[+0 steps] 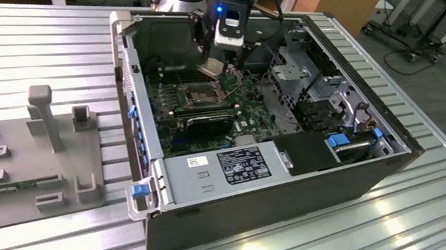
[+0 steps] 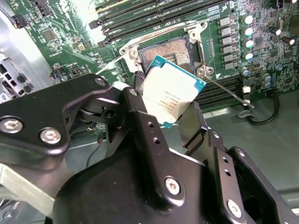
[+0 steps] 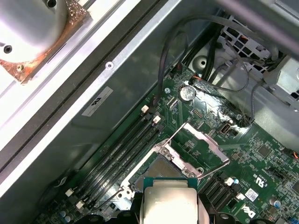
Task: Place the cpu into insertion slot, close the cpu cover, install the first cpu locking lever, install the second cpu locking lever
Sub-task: 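Place the cpu into insertion slot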
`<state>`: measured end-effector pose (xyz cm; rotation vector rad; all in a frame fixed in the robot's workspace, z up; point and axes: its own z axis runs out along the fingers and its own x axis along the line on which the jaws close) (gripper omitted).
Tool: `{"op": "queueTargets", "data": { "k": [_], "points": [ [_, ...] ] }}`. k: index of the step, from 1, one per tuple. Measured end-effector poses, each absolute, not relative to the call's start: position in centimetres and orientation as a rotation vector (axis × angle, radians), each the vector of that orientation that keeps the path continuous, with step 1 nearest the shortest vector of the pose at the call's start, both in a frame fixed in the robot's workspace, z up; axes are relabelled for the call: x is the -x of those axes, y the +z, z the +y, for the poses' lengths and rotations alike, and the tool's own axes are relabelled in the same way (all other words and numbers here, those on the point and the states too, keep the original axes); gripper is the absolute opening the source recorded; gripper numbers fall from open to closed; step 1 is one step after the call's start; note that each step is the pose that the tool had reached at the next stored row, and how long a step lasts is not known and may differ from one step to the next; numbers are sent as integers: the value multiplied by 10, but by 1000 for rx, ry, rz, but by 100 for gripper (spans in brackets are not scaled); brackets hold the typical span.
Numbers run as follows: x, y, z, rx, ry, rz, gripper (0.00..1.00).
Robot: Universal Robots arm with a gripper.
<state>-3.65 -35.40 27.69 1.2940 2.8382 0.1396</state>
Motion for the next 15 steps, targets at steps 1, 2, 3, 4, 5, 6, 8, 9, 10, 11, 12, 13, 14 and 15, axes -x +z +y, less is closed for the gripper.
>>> {"op": "queueTargets", "data": {
  "k": [1,2,3,4,5,6,8,9,10,11,12,13,14,15],
  "points": [
    [36,277,-354,-1294,139,2838,54],
    [36,277,-354,-1301,140,2835,54],
    [36,277,-354,-1318,140,2826,54],
    [36,277,-354,-1338,139,2816,54],
    [36,277,-354,-1347,139,2811,54],
    [36,277,-354,-1348,139,2811,54],
    [36,277,-354,-1348,139,2811,54],
    [36,277,-354,-1348,139,2811,54],
    [36,277,-354,-1348,139,2811,54],
    [36,277,-354,-1348,139,2811,54],
    [36,277,-354,-1348,139,2811,54],
    [36,277,-354,-1349,139,2811,54],
    [36,277,-354,-1349,139,2810,54],
    [36,277,-354,-1353,139,2808,54]
  ]
}}
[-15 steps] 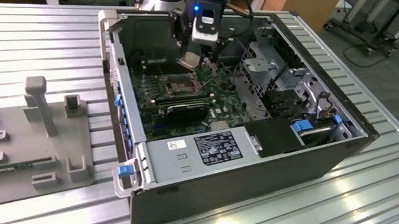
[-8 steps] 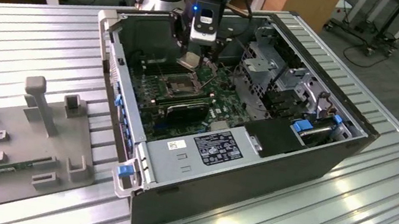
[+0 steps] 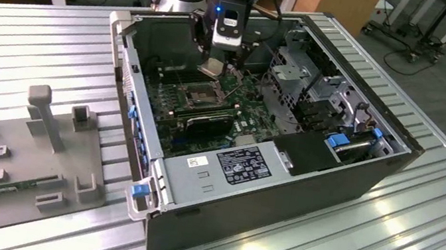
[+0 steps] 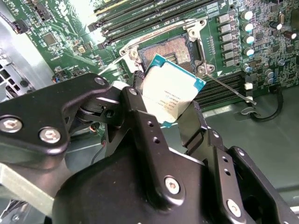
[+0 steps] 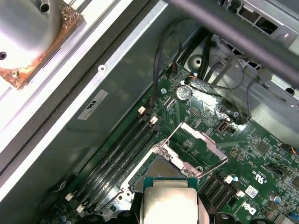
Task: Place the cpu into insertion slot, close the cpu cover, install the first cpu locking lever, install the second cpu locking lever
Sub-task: 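Place the cpu into insertion slot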
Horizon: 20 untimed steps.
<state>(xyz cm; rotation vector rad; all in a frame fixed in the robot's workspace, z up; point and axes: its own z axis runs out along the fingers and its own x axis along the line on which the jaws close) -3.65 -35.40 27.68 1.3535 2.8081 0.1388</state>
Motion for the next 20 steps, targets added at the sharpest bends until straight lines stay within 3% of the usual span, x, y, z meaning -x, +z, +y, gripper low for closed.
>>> {"op": "queueTargets", "data": {
  "k": [20],
  "points": [
    [36,274,-354,-1596,135,2669,54]
  ]
}}
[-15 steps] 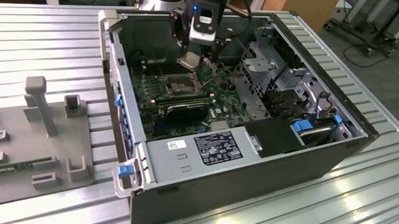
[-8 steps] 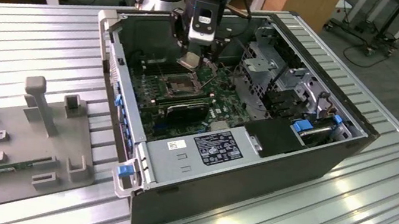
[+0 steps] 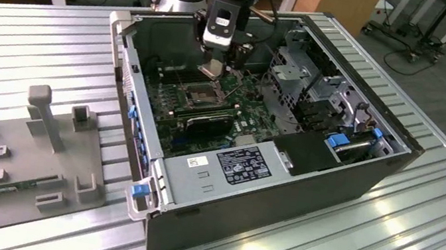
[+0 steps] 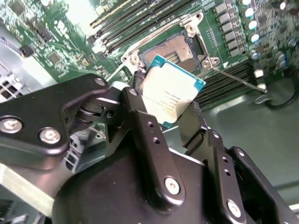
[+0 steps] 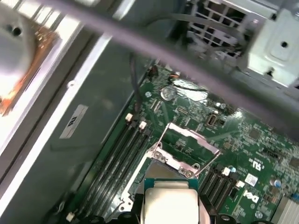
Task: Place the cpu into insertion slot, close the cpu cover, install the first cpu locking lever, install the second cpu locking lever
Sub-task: 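Place the cpu into insertion slot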
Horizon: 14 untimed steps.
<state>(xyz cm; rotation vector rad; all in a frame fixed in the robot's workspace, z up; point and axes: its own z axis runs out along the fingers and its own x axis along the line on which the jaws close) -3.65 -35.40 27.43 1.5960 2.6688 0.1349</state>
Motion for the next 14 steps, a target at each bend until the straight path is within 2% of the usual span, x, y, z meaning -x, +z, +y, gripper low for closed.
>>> {"op": "queueTargets", "data": {
  "k": [14],
  "points": [
    [36,272,-354,-1860,129,2481,54]
  ]
}}
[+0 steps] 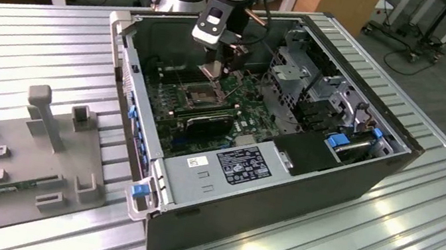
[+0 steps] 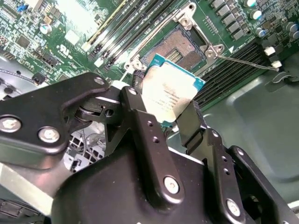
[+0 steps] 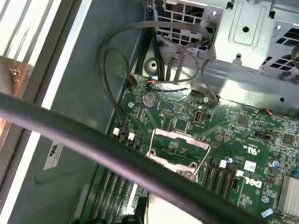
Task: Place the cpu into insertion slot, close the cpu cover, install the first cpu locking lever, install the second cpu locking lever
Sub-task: 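Place the cpu into insertion slot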
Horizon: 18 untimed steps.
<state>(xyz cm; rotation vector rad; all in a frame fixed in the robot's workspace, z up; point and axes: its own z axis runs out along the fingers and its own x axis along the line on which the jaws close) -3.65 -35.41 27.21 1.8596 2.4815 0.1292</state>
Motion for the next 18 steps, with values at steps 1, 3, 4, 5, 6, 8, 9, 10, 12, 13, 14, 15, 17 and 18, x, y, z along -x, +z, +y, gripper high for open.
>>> {"op": "queueTargets", "data": {
  "k": [1,3,4,5,6,8,9,10,12,13,14,15,17,18],
  "points": [
    [36,272,-354,-1860,129,2481,54],
    [37,272,-354,-1860,129,2481,54],
    [37,272,-354,-1865,129,2477,54],
    [37,272,-354,-1880,129,2465,54],
    [37,272,-354,-1900,128,2449,54],
    [37,271,-354,-1942,127,2414,54],
    [37,271,-354,-1962,126,2397,54],
    [37,271,-354,-1982,126,2380,54],
    [37,270,-354,-2018,125,2347,54],
    [37,270,-354,-2035,124,2332,54],
    [37,270,-354,-2052,124,2317,54],
    [37,270,-354,-2068,123,2301,54],
    [37,270,-354,-2076,123,2294,54],
    [37,270,-354,-2076,123,2293,54]
  ]
}}
